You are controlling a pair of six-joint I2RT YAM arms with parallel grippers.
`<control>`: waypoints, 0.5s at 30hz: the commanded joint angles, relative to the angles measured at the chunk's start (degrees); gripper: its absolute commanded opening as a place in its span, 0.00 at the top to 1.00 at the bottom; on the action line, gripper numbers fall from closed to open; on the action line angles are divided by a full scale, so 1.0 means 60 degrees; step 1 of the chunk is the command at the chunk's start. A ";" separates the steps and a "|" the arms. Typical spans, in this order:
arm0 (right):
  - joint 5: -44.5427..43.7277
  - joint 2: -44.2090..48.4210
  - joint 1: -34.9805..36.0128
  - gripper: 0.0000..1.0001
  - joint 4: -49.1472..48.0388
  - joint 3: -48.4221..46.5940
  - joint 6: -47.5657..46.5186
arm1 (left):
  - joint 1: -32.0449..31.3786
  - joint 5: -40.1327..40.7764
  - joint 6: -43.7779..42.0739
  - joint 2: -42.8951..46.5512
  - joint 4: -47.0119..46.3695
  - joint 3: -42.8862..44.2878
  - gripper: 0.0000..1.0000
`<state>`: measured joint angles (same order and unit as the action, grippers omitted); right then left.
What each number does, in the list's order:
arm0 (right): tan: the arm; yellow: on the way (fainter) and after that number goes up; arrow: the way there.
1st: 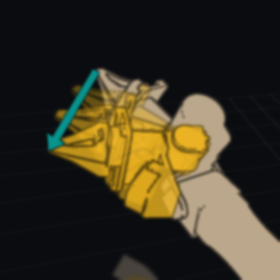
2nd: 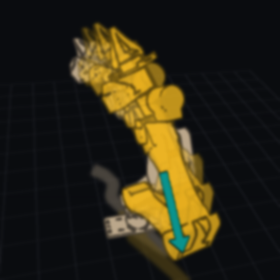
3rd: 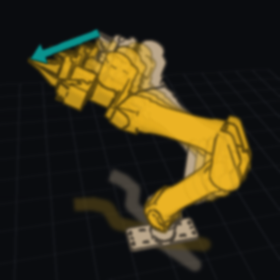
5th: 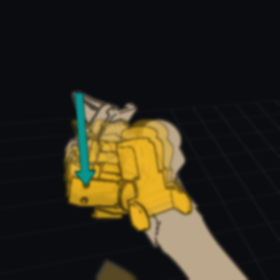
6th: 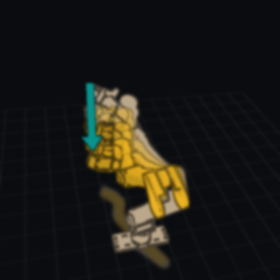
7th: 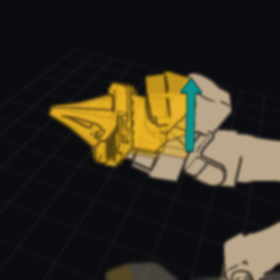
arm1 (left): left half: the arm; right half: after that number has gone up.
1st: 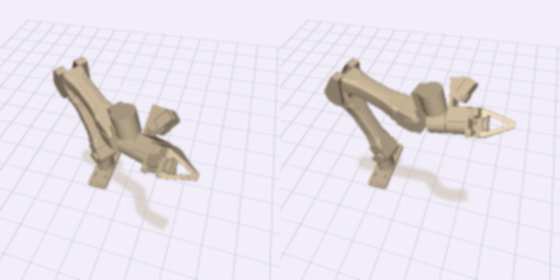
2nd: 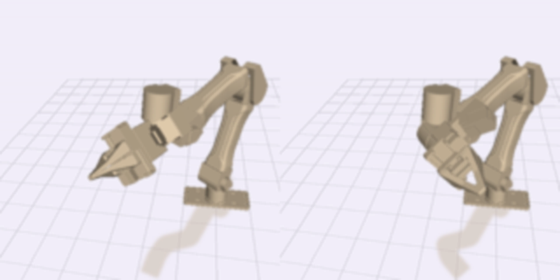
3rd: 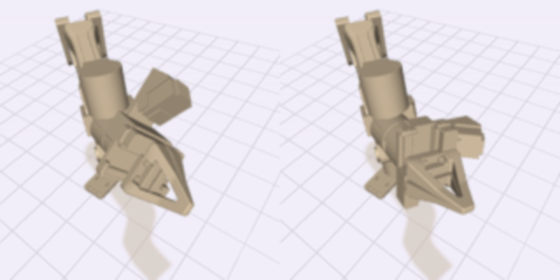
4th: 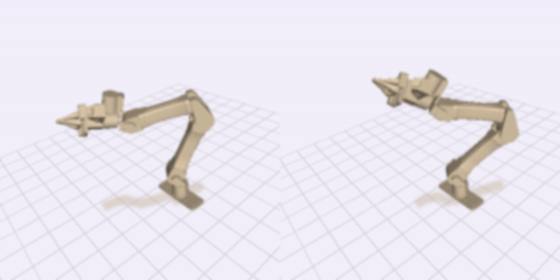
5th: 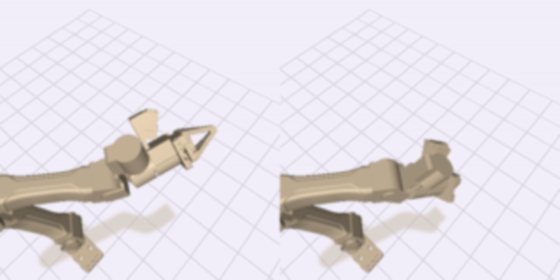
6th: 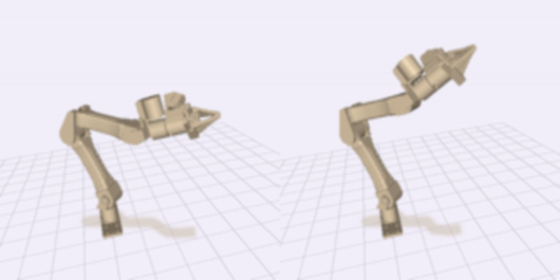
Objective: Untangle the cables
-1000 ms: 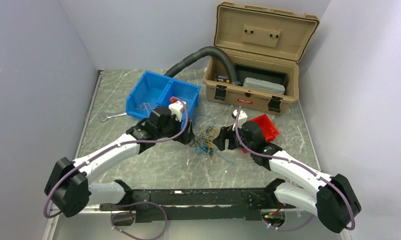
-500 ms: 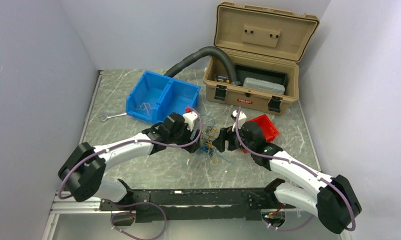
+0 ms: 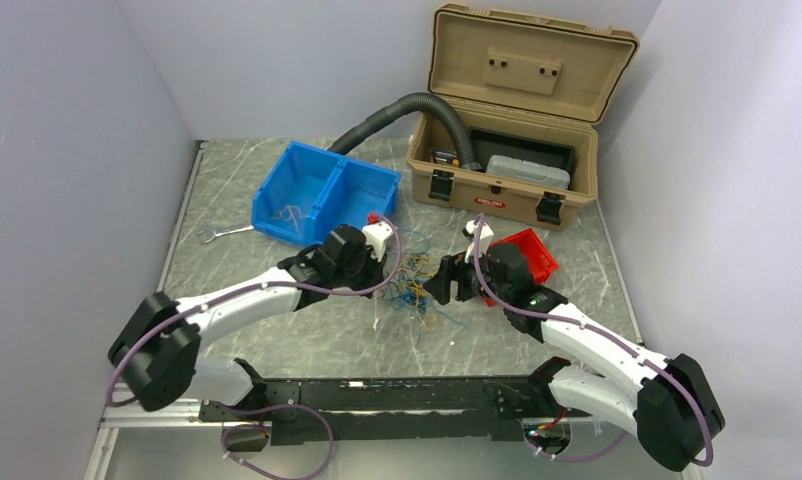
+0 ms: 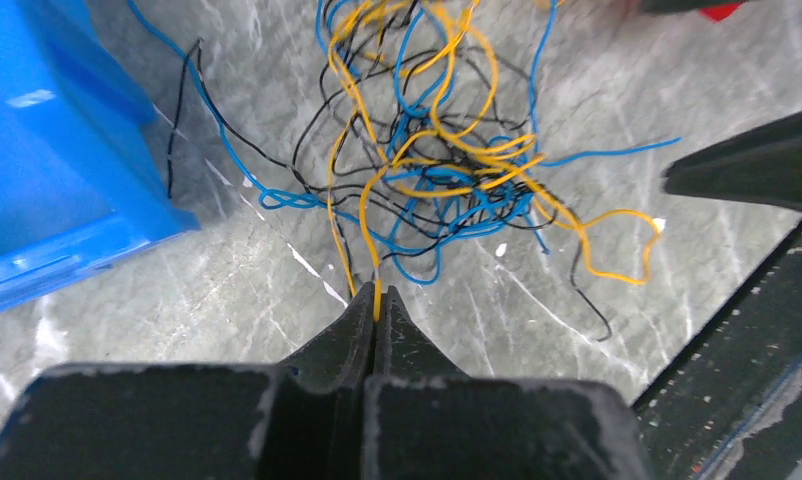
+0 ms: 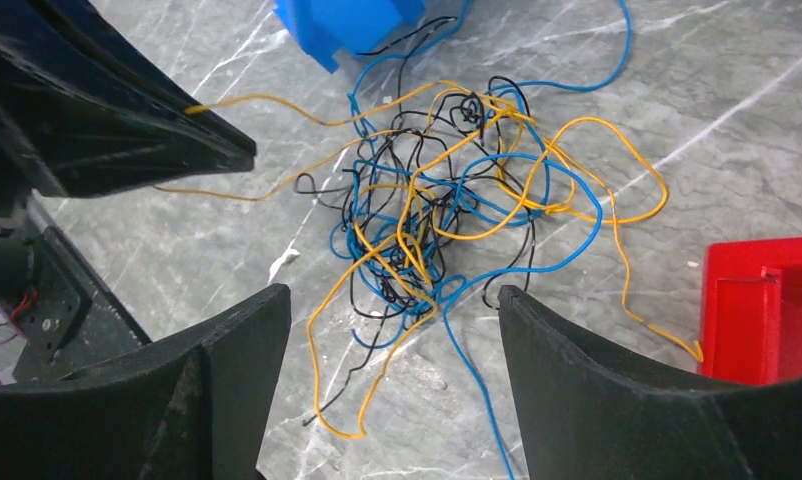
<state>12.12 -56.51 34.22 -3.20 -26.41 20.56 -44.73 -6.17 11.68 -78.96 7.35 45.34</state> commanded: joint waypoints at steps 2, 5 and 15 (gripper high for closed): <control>0.0942 -0.0073 0.0051 0.21 -0.0868 -0.0091 -0.0288 | -0.0059 0.0289 0.0078 0.1212 0.0712 0.0504 1.00; 0.0921 -0.0192 0.0040 0.21 -0.0986 -0.0178 -0.0351 | -0.0059 0.0609 0.0124 0.1594 0.1312 0.0771 1.00; 0.1210 -0.0426 0.0147 0.21 -0.1260 -0.0363 -0.0317 | -0.0059 0.0952 0.0174 0.2016 0.2010 0.1216 1.00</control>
<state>17.34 -59.44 34.46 -6.98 -26.41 19.42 -44.84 -1.45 11.81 -67.75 17.34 49.54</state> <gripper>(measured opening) 0.784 0.012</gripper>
